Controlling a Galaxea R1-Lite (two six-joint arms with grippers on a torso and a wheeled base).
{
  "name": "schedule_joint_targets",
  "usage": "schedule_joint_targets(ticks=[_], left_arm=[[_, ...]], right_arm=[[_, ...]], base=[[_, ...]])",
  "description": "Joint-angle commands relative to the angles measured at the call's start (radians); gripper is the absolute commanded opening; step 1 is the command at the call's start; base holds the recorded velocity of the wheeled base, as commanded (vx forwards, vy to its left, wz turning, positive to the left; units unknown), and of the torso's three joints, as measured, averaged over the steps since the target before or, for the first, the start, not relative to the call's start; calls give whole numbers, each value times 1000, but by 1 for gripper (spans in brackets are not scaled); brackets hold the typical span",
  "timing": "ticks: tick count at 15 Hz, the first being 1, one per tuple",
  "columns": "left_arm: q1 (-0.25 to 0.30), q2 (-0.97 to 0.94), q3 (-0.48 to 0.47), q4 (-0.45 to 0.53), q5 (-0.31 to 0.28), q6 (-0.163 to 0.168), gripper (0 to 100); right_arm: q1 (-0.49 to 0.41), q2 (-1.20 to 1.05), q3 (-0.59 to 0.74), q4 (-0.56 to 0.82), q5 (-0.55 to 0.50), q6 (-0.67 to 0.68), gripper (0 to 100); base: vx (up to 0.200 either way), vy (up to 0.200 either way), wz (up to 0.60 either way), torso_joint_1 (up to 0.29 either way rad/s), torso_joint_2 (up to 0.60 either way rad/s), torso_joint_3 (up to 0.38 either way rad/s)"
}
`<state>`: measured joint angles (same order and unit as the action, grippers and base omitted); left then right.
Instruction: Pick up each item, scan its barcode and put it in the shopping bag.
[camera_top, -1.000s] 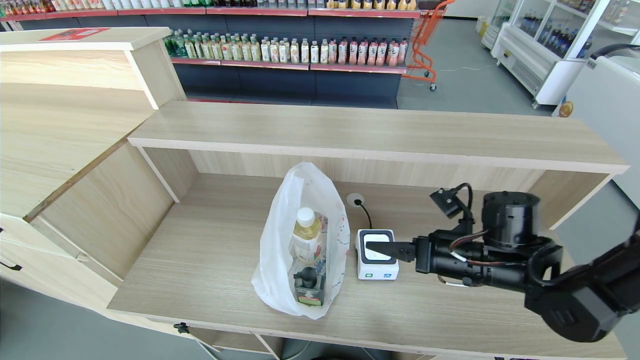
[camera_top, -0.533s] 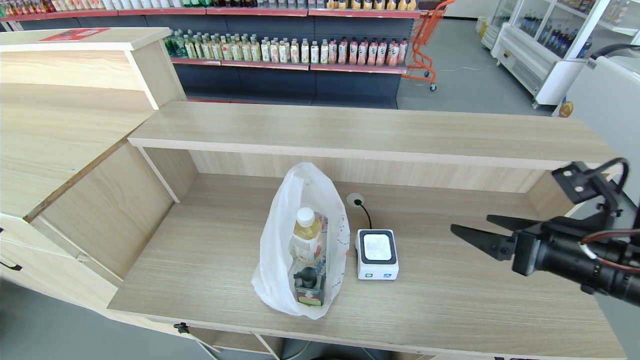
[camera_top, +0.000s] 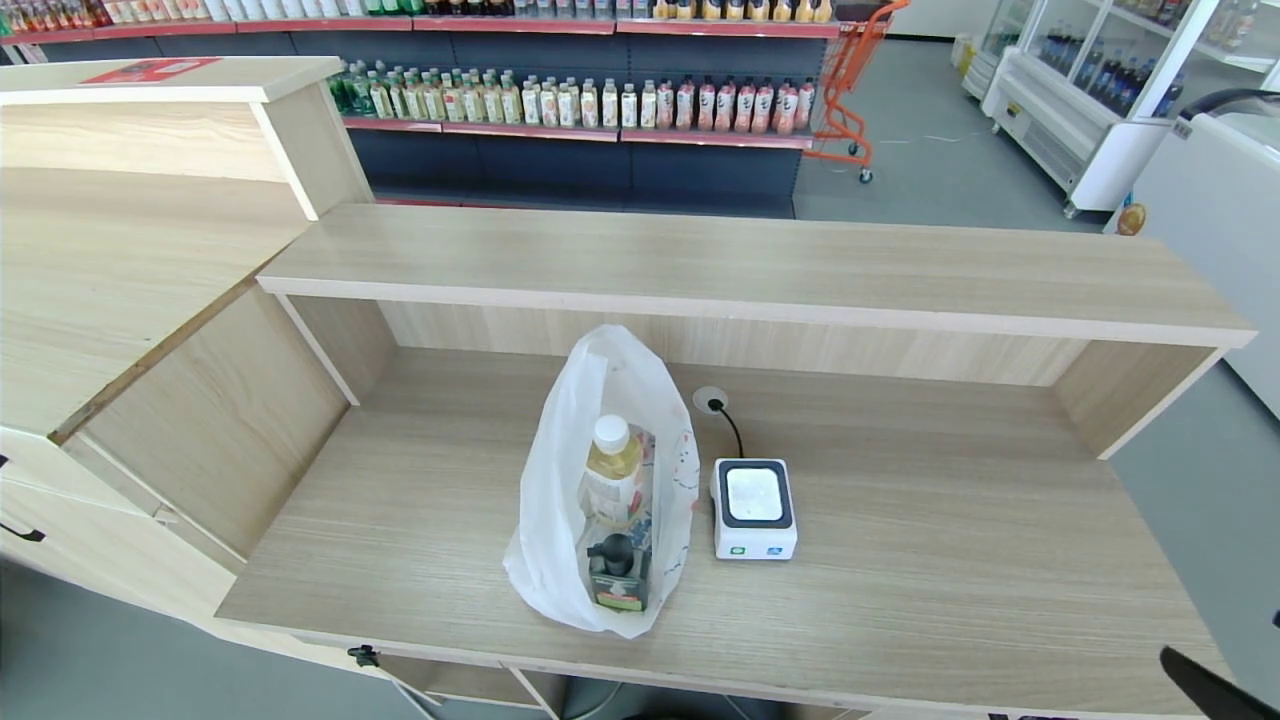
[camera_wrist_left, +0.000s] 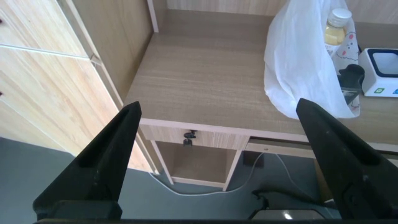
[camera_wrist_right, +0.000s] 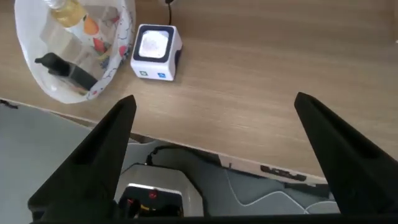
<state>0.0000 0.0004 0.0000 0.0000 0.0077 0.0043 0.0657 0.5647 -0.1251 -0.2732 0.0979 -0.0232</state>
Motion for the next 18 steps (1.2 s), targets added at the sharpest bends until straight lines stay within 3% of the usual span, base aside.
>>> schedule_joint_targets(ticks=[1,3,9,10,18], left_arm=[[0,0,0,0,2,0,100],[0,0,0,0,0,0,100],[0,1,0,0,0,0,100],[0,0,0,0,0,0,100],[0,1,0,0,0,-1,100]], right_arm=[[-96,-519,122,285,-110,-23,100],[-67,-565,114,318,-188,14,100],[-67,-565,113,327,-187,34,100],[-67,-565,111,330,-187,39,0],[-67,-565,111,330,-187,49,0]], base=[[0,0,0,0,0,0],[0,0,0,0,0,0],[0,0,0,0,0,0],[0,0,0,0,0,0],[0,0,0,0,0,0]])
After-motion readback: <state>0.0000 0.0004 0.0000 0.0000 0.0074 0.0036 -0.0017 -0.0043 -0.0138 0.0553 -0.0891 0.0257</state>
